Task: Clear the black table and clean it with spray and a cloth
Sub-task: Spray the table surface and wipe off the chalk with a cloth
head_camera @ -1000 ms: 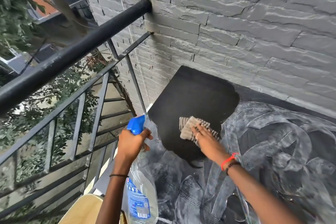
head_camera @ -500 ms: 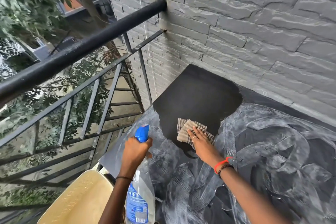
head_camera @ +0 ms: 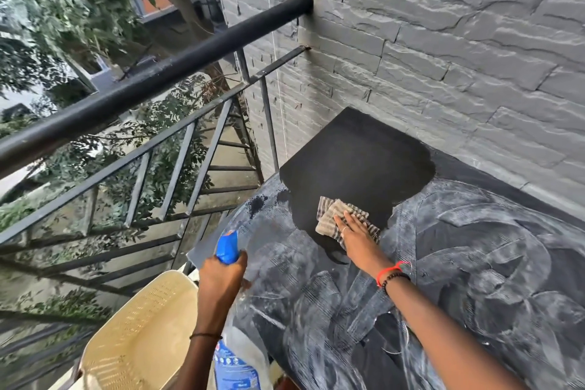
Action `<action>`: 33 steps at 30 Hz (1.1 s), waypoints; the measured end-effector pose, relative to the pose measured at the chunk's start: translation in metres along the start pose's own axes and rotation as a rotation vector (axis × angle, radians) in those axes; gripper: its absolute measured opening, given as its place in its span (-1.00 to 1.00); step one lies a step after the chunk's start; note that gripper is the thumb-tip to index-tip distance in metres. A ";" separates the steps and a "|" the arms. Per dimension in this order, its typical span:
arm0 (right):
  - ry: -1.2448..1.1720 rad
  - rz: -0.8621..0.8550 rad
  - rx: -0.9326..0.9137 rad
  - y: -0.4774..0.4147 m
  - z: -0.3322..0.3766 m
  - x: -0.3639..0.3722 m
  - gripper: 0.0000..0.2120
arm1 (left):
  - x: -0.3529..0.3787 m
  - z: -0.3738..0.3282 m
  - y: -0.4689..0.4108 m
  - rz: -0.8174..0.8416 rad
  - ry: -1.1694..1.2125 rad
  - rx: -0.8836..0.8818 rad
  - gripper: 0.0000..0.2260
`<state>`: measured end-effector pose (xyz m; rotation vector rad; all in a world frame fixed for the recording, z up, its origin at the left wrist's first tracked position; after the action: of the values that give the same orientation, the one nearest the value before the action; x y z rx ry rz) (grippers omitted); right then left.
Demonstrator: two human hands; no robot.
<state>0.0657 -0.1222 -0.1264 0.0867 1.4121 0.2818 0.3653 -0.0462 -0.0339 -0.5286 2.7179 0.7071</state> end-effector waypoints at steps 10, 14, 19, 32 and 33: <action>0.024 0.009 0.012 -0.009 -0.002 0.010 -0.26 | 0.023 0.050 0.066 0.230 -0.095 -0.020 -0.56; 0.040 0.036 0.001 -0.010 0.000 0.004 -0.29 | 0.041 0.065 0.092 0.331 -0.179 -0.013 -0.53; 0.062 0.067 0.022 -0.011 0.001 0.002 -0.27 | 0.030 0.089 0.111 0.377 -0.184 -0.077 -0.60; 0.039 0.007 -0.042 0.001 0.075 0.009 -0.31 | -0.064 0.116 0.091 0.124 -0.115 -0.077 -0.70; 0.027 -0.021 -0.090 0.009 0.097 0.012 -0.28 | -0.064 0.115 0.090 0.130 -0.120 -0.068 -0.71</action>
<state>0.1614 -0.1006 -0.1203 -0.0055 1.4245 0.3300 0.4055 0.1034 -0.0710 -0.3153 2.6419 0.8386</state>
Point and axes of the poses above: each hand's wrist, its own y-axis away from the middle knuckle, its own x-axis out of the palm, z = x × y, the point moved 9 cm from there along -y, towards the middle knuckle, and after that the axes turned 12 degrees about y, right-handed, at the moved point
